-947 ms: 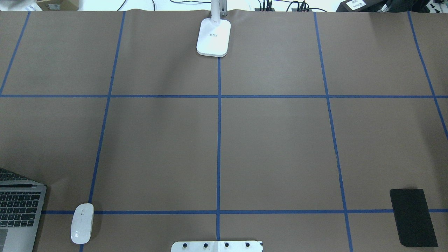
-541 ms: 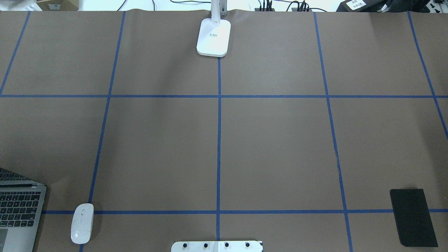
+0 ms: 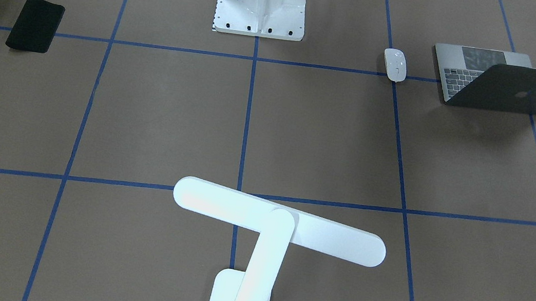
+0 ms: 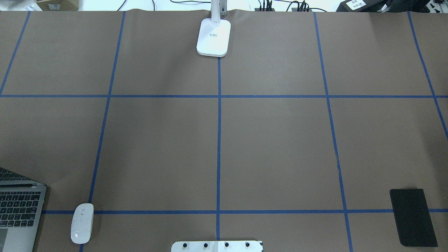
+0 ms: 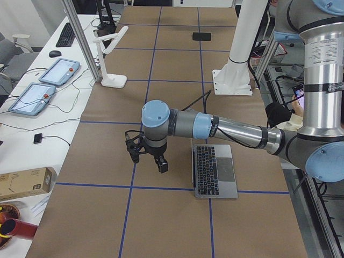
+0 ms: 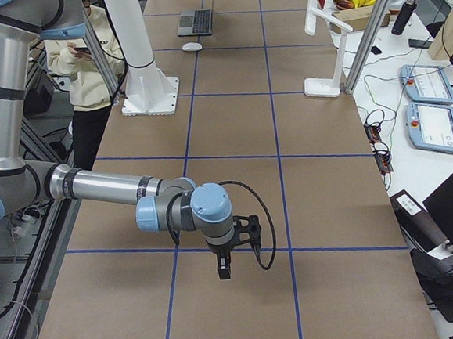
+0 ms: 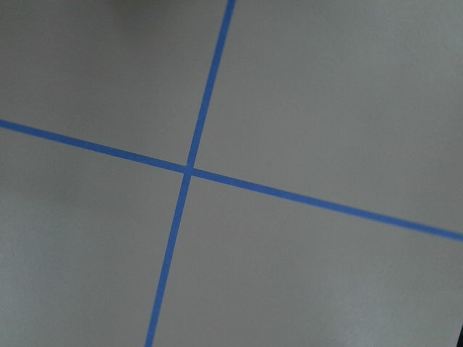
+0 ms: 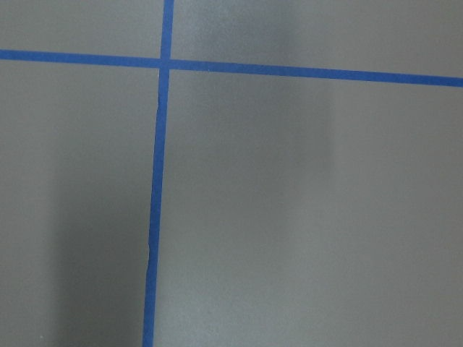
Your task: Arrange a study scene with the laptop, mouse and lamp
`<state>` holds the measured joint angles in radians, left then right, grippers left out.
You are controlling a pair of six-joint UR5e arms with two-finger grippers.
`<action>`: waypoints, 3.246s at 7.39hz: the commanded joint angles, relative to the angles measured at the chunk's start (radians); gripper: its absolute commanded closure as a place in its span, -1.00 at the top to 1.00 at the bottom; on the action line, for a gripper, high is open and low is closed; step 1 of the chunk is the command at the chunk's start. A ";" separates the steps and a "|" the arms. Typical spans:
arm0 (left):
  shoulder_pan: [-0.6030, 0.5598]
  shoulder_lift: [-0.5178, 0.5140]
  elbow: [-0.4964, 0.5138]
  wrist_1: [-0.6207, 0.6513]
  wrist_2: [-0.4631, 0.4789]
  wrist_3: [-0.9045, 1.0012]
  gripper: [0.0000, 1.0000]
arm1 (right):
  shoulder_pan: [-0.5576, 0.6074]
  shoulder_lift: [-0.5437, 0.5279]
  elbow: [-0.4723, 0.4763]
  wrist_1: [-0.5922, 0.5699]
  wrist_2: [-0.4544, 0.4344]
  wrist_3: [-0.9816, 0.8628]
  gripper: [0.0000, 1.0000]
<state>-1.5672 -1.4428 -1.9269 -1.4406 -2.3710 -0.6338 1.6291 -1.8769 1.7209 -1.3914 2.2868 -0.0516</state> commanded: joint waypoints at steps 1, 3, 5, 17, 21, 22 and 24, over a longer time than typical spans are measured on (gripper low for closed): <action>0.048 0.118 -0.102 -0.001 -0.013 -0.266 1.00 | 0.000 -0.040 -0.004 0.032 0.011 0.001 1.00; 0.055 0.211 -0.132 -0.003 -0.066 -0.395 1.00 | 0.000 -0.071 0.002 0.032 0.034 0.009 1.00; 0.058 0.251 -0.133 -0.011 -0.105 -0.527 1.00 | 0.000 -0.073 0.006 0.037 0.037 0.013 1.00; 0.142 0.171 0.150 -0.195 -0.376 -0.669 -1.00 | 0.002 -0.142 0.036 0.080 0.074 -0.014 1.00; 0.142 0.085 0.175 -0.153 -0.465 -0.676 -1.00 | 0.009 -0.162 0.066 0.094 0.075 -0.011 1.00; 0.142 0.056 0.163 -0.114 -0.505 -0.678 -1.00 | 0.009 -0.163 0.063 0.094 0.075 -0.014 1.00; 0.138 -0.022 0.120 0.001 -0.533 -0.690 -1.00 | 0.009 -0.174 0.066 0.094 0.075 -0.014 1.00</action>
<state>-1.4281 -1.4139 -1.7766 -1.5132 -2.8875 -1.3145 1.6378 -2.0457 1.7843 -1.2984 2.3623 -0.0657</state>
